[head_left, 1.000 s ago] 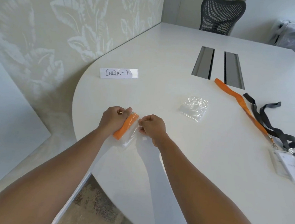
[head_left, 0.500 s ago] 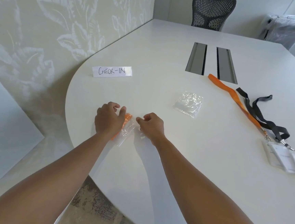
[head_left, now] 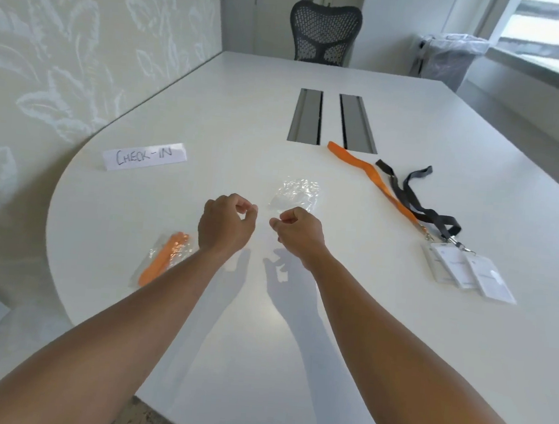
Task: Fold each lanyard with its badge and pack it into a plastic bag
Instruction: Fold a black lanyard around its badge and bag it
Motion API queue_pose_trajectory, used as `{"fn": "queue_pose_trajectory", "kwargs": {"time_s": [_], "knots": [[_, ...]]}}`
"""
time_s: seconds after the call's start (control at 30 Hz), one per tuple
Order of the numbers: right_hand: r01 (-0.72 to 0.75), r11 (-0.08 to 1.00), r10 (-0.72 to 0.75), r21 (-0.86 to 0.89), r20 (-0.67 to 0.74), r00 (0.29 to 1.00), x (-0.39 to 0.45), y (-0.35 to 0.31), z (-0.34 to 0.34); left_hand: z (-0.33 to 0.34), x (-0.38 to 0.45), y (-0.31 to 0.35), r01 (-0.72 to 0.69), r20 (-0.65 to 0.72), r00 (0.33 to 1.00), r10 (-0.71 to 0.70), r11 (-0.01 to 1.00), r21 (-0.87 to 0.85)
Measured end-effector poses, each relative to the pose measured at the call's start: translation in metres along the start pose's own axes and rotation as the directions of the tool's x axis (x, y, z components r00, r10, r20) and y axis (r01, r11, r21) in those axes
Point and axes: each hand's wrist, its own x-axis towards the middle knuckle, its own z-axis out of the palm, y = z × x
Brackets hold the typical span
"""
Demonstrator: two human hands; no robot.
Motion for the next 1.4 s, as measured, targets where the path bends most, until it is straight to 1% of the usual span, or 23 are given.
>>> {"fn": "queue_pose_trajectory", "kwargs": {"time_s": [0.2, 0.4, 0.47, 0.57, 0.63, 0.7, 0.77, 0.83, 0.97, 1.03, 1.17, 1.23, 1.33, 1.4], "knots": [[-0.019, 0.999, 0.014, -0.035, -0.122, 0.992, 0.000, 0.022, -0.069, 0.043, -0.009, 0.059, -0.053, 0.172, 0.983, 0.066, 0.995, -0.081], [-0.070, 0.995, 0.049, -0.076, -0.253, 0.966, 0.000, 0.047, -0.135, 0.084, -0.021, 0.119, -0.083, 0.316, 0.942, 0.115, 0.990, -0.115], [-0.089, 0.990, 0.050, -0.109, -0.316, 0.948, 0.002, 0.058, -0.155, 0.097, -0.022, 0.140, -0.087, 0.373, 0.919, 0.130, 0.988, -0.131], [-0.130, 0.967, 0.026, -0.221, -0.420, 0.907, 0.003, 0.074, -0.184, 0.121, -0.024, 0.168, -0.054, 0.469, 0.874, 0.132, 0.983, -0.176], [-0.207, 0.936, 0.046, -0.284, -0.484, 0.874, 0.001, 0.085, -0.205, 0.138, -0.027, 0.184, -0.004, 0.534, 0.837, 0.120, 0.977, -0.212], [-0.298, 0.905, 0.093, -0.304, -0.541, 0.836, -0.001, 0.096, -0.224, 0.154, -0.033, 0.197, 0.032, 0.579, 0.807, 0.115, 0.971, -0.237], [-0.368, 0.881, 0.141, -0.297, -0.579, 0.803, -0.003, 0.107, -0.239, 0.169, -0.040, 0.208, 0.055, 0.605, 0.788, 0.114, 0.966, -0.253], [-0.403, 0.864, 0.163, -0.303, -0.587, 0.793, -0.003, 0.118, -0.248, 0.183, -0.047, 0.217, 0.071, 0.628, 0.770, 0.109, 0.965, -0.254], [-0.363, 0.854, 0.130, -0.373, -0.522, 0.843, -0.004, 0.135, -0.253, 0.207, -0.060, 0.226, 0.149, 0.683, 0.728, 0.056, 0.960, -0.238], [-0.354, 0.834, 0.119, -0.423, -0.488, 0.865, -0.003, 0.138, -0.251, 0.216, -0.064, 0.229, 0.166, 0.696, 0.718, 0.029, 0.963, -0.211], [-0.393, 0.778, 0.134, -0.491, -0.482, 0.866, -0.002, 0.142, -0.250, 0.224, -0.066, 0.237, 0.207, 0.693, 0.721, -0.009, 0.957, -0.203], [-0.394, 0.799, 0.127, -0.454, -0.512, 0.849, -0.001, 0.145, -0.252, 0.225, -0.067, 0.239, 0.224, 0.690, 0.724, -0.021, 0.953, -0.205], [-0.418, 0.835, 0.126, -0.358, -0.615, 0.778, -0.001, 0.150, -0.261, 0.229, -0.069, 0.241, 0.236, 0.682, 0.730, -0.032, 0.949, -0.208], [-0.488, 0.814, 0.194, -0.316, -0.644, 0.741, -0.002, 0.153, -0.269, 0.230, -0.070, 0.241, 0.221, 0.664, 0.747, -0.033, 0.954, -0.202]]}}
